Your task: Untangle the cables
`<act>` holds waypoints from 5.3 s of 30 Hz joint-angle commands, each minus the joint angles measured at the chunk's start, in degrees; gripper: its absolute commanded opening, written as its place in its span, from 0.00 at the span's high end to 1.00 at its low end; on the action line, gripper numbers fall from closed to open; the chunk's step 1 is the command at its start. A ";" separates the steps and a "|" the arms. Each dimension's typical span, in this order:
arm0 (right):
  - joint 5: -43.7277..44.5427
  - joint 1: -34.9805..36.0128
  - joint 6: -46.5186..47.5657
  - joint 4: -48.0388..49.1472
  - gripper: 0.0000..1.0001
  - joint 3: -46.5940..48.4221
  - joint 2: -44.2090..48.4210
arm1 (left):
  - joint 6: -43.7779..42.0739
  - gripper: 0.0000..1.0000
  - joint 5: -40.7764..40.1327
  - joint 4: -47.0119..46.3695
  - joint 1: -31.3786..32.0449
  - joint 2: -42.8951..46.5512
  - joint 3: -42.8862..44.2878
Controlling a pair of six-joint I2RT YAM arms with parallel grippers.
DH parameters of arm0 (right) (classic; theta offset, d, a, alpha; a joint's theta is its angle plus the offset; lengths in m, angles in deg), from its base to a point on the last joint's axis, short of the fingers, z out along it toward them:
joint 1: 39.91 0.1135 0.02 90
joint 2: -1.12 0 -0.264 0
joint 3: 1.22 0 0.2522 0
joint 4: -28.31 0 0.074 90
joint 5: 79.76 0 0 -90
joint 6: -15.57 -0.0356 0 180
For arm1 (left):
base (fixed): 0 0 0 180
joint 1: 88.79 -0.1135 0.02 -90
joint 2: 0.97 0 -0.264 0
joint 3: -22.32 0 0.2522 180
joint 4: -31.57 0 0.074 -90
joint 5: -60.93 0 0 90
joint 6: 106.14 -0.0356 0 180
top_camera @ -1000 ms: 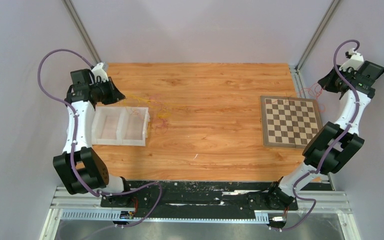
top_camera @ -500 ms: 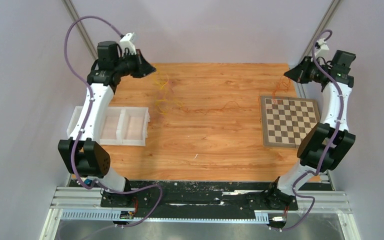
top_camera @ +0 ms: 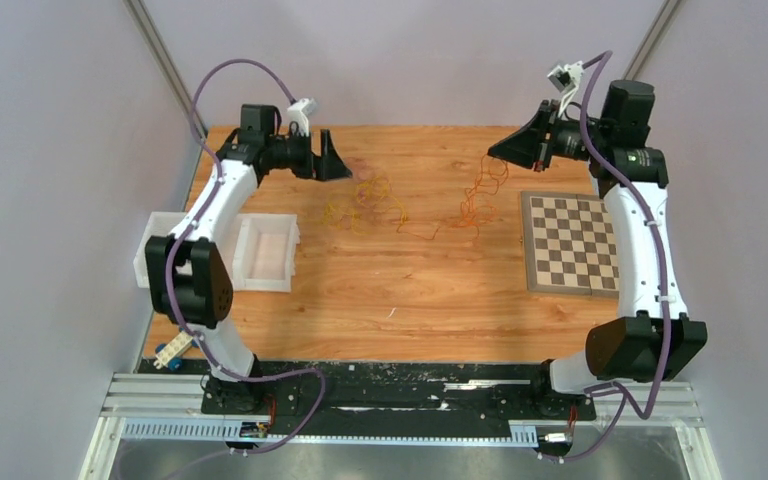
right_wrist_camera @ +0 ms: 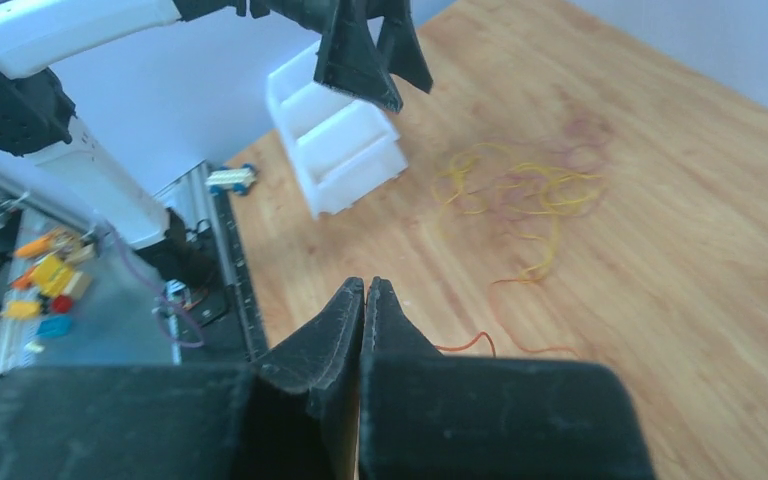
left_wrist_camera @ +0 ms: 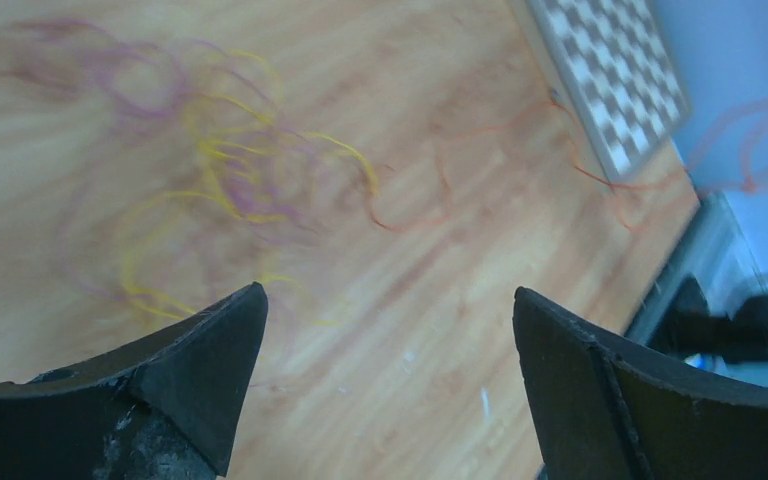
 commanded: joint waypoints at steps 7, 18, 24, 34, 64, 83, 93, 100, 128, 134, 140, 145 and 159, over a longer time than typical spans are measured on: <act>-5.13 12.19 -5.18 4.79 1.00 -9.41 2.98 | -14.19 0.00 14.34 -19.30 16.59 23.08 -22.62; -8.41 17.98 -6.19 6.77 1.00 -15.43 4.53 | -19.12 0.03 8.68 -17.27 30.78 16.57 -17.81; -8.39 20.61 -6.39 7.58 1.00 -15.45 2.85 | -12.91 0.15 10.21 -19.93 33.75 13.55 -16.31; -5.20 15.27 -3.62 7.34 0.11 -15.90 3.03 | 4.31 1.00 16.65 -26.50 28.77 14.95 -19.17; 11.16 15.64 10.54 6.95 1.00 -18.77 9.50 | 15.62 0.78 16.41 -30.34 13.48 18.25 -25.77; 6.16 11.55 2.60 8.93 1.00 14.52 3.66 | -3.72 0.00 11.93 -18.23 5.17 30.63 -16.59; 5.92 15.74 1.31 10.00 1.00 8.95 5.11 | -14.07 0.00 9.22 -8.90 23.14 22.17 -0.52; 6.22 17.11 1.14 10.15 1.00 6.82 5.48 | -10.14 0.24 3.10 -11.59 28.64 17.27 -0.67; 18.01 3.76 -6.62 18.83 1.00 15.66 2.20 | -25.60 0.68 -6.62 -1.16 14.57 32.06 -34.68; 4.82 4.48 -10.23 18.84 1.00 7.14 3.64 | -22.87 0.05 -3.34 0.01 14.47 35.98 -25.43; 0.09 13.81 -9.68 18.78 1.00 -4.42 6.95 | -11.53 0.01 3.40 -5.99 17.91 36.91 -16.37; 0.03 20.15 -7.71 18.72 1.00 -10.21 8.36 | -11.14 0.05 0.98 -5.93 23.22 34.68 -11.40; -1.15 25.84 -6.32 18.49 1.00 -14.38 8.02 | -9.15 0.26 -0.22 -4.83 29.55 25.43 -5.39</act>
